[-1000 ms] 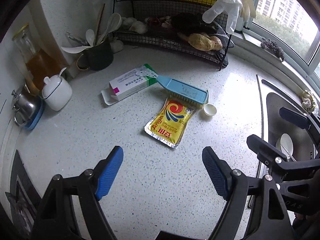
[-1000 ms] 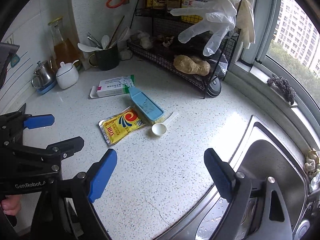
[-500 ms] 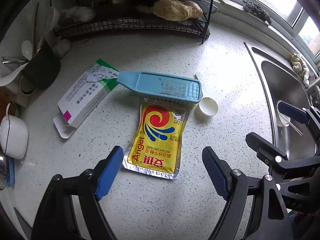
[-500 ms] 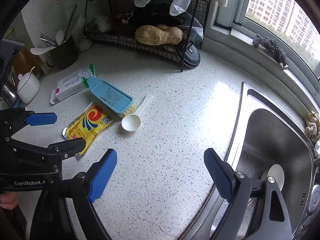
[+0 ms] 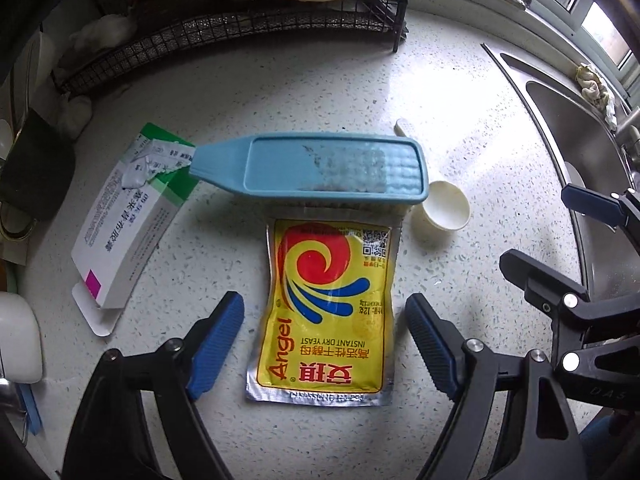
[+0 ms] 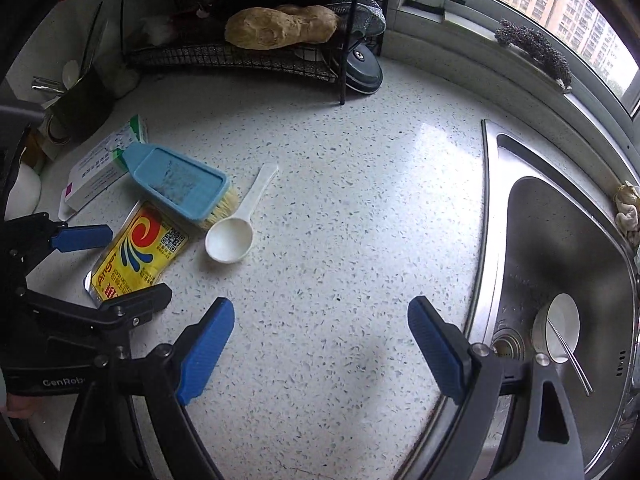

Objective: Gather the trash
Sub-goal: 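Grasp the yellow Angel yeast packet with the left tool, then grasp the light-blue brush with the right tool while the left tool holds the packet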

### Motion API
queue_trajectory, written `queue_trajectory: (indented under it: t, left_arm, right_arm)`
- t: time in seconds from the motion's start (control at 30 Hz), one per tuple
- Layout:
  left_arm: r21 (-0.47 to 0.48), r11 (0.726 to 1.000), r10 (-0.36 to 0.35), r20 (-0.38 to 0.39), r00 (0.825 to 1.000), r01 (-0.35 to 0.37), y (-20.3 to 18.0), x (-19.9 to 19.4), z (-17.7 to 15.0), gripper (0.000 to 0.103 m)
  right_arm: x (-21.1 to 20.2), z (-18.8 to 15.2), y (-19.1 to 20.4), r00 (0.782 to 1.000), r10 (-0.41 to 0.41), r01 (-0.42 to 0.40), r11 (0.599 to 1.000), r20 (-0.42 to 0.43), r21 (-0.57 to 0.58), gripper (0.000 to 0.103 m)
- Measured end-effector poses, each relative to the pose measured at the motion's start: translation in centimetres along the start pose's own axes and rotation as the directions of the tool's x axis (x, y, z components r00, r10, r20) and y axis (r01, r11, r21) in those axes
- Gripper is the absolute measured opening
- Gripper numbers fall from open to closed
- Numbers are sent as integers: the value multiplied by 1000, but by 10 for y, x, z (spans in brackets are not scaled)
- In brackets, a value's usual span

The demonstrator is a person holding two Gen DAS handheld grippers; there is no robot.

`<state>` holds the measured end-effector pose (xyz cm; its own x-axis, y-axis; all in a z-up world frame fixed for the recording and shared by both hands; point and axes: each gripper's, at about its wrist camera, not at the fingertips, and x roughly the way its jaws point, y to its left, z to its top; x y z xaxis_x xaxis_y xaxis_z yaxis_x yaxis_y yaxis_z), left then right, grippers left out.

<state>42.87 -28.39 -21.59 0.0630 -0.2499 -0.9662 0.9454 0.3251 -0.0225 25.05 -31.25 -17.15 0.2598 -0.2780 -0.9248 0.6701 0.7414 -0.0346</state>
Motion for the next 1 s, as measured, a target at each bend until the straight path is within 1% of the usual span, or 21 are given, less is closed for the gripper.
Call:
queue_trajectory:
  t: [0.17, 0.2, 0.23, 0.33, 0.37, 0.43, 0.53, 0.67, 0.77, 0.83, 0.93, 1.0]
  left_arm:
    - [-14, 1000, 17, -6, 1000, -17, 1, 0, 1, 79]
    - [-16, 1000, 17, -1, 1000, -17, 1, 0, 0, 75]
    - [-18, 1000, 17, 7, 1000, -17, 0, -2, -2, 64]
    - [-28, 1000, 1, 16, 1000, -1, 1, -10, -7, 50]
    - [-30, 1000, -5, 19, 1000, 6, 1, -12, -8, 47]
    - [-57, 998, 5, 24, 1000, -3, 4, -16, -10, 43]
    - [-110, 994, -6, 53, 999, 12, 10, -27, -17, 41]
    - [-186, 982, 50, 93, 994, -32, 21, -46, -27, 40]
    - [-262, 962, 116, 123, 986, -80, 32, -60, -33, 40]
    - [-312, 943, 161, 138, 977, -112, 39, -68, -33, 40]
    - [-388, 913, 196, 157, 968, -122, 51, -75, -38, 40]
    - [-421, 898, 207, 147, 967, -129, 62, -76, -44, 40]
  right_arm:
    - [2, 2, -1, 1000, 12, -12, 1000, -8, 1, 88]
    - [3, 3, -1, 1000, 18, -18, 1000, -11, 0, 88]
    - [3, 4, -1, 1000, 28, -28, 1000, -11, -1, 88]
    - [5, 11, 1, 999, 51, -51, 999, -8, -11, 88]
    - [5, 12, 4, 998, 57, -57, 998, -6, -17, 88]
    - [3, 16, 7, 997, 71, -71, 997, 4, -32, 88]
    - [-1, 24, 15, 996, 93, -92, 993, 16, -74, 88]
    - [-6, 36, 29, 988, 153, -149, 978, 20, -146, 88]
    - [-7, 47, 42, 982, 188, -177, 961, 29, -210, 88]
    - [-5, 56, 51, 978, 207, -192, 948, 33, -255, 88]
    - [0, 66, 62, 971, 237, -215, 922, 31, -322, 88]
    - [2, 72, 72, 966, 256, -232, 903, 20, -362, 88]
